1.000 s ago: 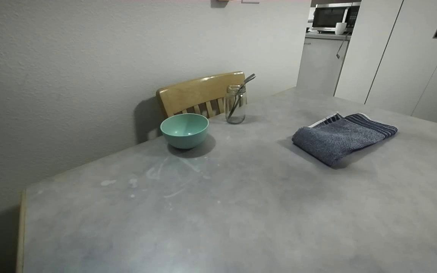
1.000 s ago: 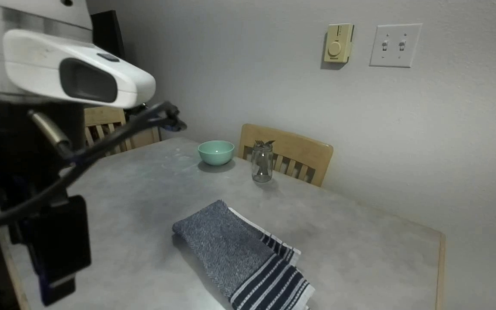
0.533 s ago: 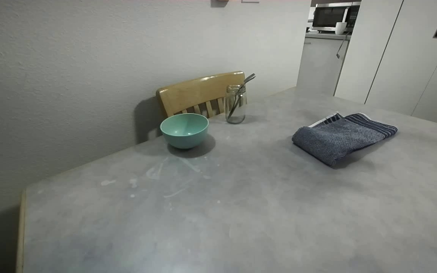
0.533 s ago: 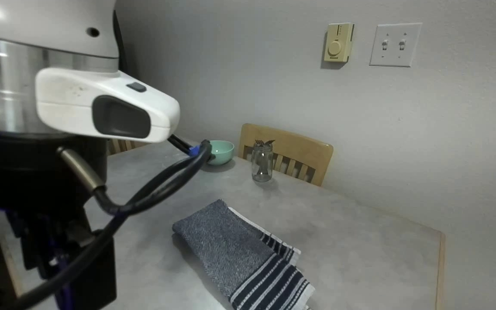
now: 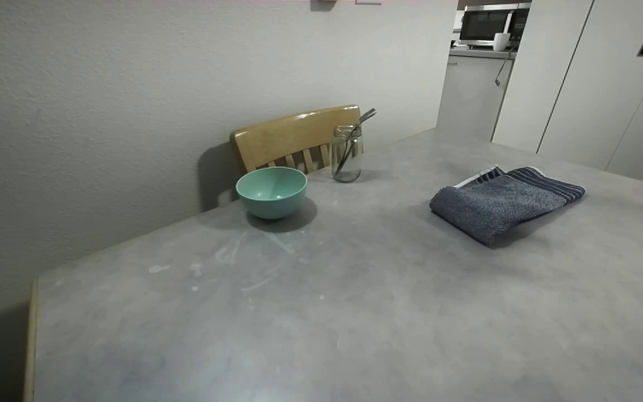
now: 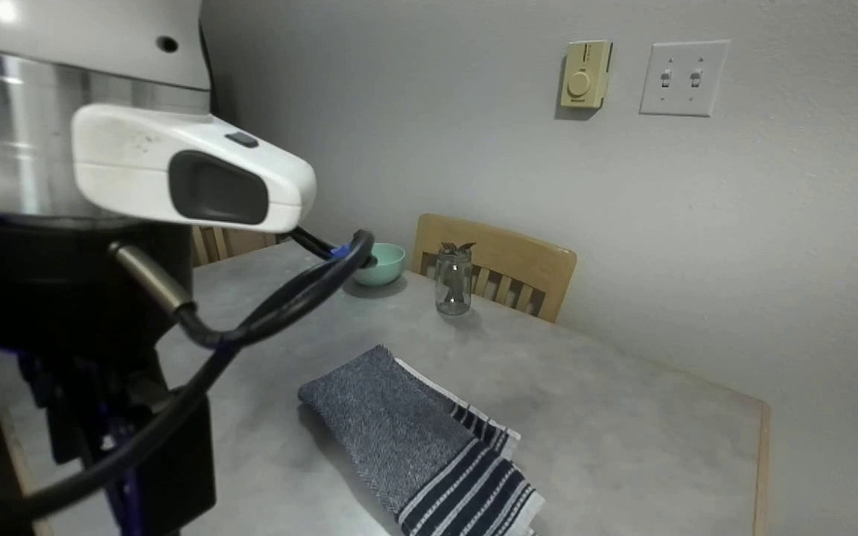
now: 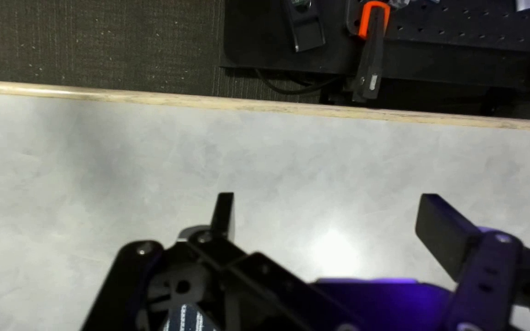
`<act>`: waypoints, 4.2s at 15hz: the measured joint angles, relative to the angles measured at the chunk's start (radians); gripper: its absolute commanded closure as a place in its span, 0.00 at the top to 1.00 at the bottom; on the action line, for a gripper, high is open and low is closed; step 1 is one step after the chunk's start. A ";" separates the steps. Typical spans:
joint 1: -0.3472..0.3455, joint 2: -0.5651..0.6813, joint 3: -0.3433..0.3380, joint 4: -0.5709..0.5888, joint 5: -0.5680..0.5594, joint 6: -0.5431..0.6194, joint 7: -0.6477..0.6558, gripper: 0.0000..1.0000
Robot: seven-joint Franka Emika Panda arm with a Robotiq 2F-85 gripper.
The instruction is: Unfold the towel
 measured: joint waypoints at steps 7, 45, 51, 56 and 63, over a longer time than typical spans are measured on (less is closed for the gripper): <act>-0.049 0.003 0.011 0.010 -0.078 0.219 0.018 1.00; -0.158 0.622 0.184 0.389 0.506 0.298 -0.453 1.00; -0.159 0.623 0.189 0.391 0.505 0.300 -0.431 1.00; -0.166 0.657 0.214 0.417 0.524 0.327 -0.318 1.00; -0.242 0.868 0.266 0.590 0.528 0.334 -0.247 1.00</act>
